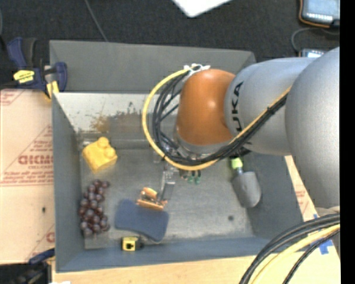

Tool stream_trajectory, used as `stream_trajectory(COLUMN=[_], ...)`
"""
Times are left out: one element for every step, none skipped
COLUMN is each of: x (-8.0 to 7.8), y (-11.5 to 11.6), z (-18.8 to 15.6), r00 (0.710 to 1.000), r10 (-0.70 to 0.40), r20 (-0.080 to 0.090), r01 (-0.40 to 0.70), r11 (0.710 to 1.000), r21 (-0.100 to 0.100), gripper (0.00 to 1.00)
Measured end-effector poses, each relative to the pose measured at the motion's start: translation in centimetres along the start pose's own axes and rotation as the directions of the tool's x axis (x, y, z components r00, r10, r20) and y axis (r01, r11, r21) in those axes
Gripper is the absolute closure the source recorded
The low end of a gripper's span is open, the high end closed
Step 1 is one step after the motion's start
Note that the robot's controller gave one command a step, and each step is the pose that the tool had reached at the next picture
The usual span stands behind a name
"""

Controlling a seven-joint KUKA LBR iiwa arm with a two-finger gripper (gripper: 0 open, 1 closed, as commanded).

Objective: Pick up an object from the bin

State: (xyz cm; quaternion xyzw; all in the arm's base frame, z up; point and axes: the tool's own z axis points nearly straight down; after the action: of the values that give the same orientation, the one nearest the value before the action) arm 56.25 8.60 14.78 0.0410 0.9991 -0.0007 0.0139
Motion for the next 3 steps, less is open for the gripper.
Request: stream_trajectory(x=[2.1,4.2,2.1], y=[4.1,3.8,0.7], z=[2.0,3.4,7.4], r00=[0.999,0.983,0.877], r10=[-0.035,-0.184,-0.48], r20=[-0.009,-0.002,-0.005], r01=[0.035,0.184,0.48], r11=[0.999,0.983,0.877], r21=[0.001,-0.001,-0.003], gripper=[0.0,0.0,1.0])
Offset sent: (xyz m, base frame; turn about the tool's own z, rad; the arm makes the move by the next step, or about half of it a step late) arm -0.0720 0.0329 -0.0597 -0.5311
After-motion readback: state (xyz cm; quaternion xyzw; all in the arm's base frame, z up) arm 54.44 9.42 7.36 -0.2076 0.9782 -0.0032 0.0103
